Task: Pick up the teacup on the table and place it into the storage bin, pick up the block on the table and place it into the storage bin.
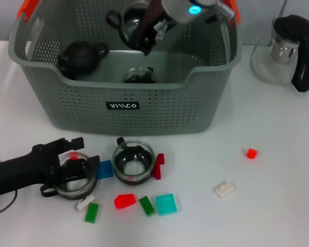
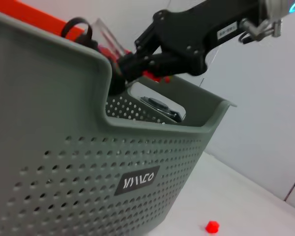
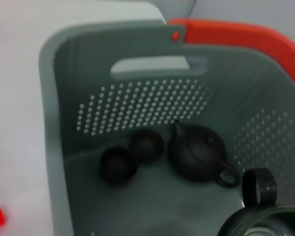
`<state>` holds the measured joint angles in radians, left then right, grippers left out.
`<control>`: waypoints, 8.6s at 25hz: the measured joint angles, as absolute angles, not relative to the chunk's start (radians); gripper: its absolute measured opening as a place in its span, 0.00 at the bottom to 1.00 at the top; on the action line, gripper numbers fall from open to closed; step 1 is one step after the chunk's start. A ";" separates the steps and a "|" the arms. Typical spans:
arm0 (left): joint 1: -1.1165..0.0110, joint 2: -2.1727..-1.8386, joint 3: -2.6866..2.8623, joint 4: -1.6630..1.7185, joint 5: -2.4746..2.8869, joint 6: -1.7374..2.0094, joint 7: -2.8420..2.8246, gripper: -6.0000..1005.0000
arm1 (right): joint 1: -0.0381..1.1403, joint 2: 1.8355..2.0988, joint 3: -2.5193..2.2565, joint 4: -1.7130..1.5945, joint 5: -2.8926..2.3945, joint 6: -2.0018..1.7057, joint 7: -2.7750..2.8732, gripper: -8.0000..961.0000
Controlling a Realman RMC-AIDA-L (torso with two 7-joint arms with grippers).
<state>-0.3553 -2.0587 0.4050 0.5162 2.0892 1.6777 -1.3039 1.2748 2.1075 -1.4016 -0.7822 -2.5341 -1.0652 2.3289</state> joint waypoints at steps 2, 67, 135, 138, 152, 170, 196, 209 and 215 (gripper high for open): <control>-0.354 -2.059 0.405 0.516 2.092 1.676 -1.304 0.87 | 1.297 2.107 -1.411 -0.720 -2.534 -1.039 2.322 0.06; -0.378 -2.060 0.410 0.515 2.097 1.652 -1.319 0.87 | 0.424 2.072 -0.926 -0.923 -1.617 -1.849 1.297 0.62; -0.596 -2.128 1.294 1.234 2.858 1.597 -2.559 0.17 | 0.414 2.059 -0.762 -0.871 -1.957 -1.866 1.383 0.62; -0.595 -2.128 1.287 1.243 2.858 1.605 -2.560 0.05 | 0.413 2.059 -0.762 -0.871 -1.957 -1.868 1.383 0.62; -0.599 -2.011 0.567 0.944 2.226 1.945 -1.921 0.05 | 0.411 2.059 -0.752 -0.870 -1.957 -1.872 1.383 0.62; -0.850 -1.924 0.749 1.079 2.005 1.628 -2.201 0.05 | 0.421 2.059 -0.756 -0.861 -1.964 -1.869 1.378 0.62; -1.049 -2.084 1.297 1.000 2.854 1.190 -2.325 0.06 | 0.433 2.059 -0.750 -0.830 -1.983 -1.841 1.376 0.62; -1.058 -2.061 1.333 0.901 2.858 1.100 -2.360 0.06 | 0.434 2.059 -0.752 -0.816 -1.984 -1.832 1.378 0.62; -1.055 -2.051 1.335 0.896 2.859 1.100 -2.369 0.10 | 0.434 2.059 -0.752 -0.816 -1.985 -1.831 1.380 0.62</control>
<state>-1.0550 -2.0514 1.3355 0.8962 2.8586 1.1005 -2.3693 0.4341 2.0586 -0.7516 -0.8160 -1.9850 -1.8314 1.3798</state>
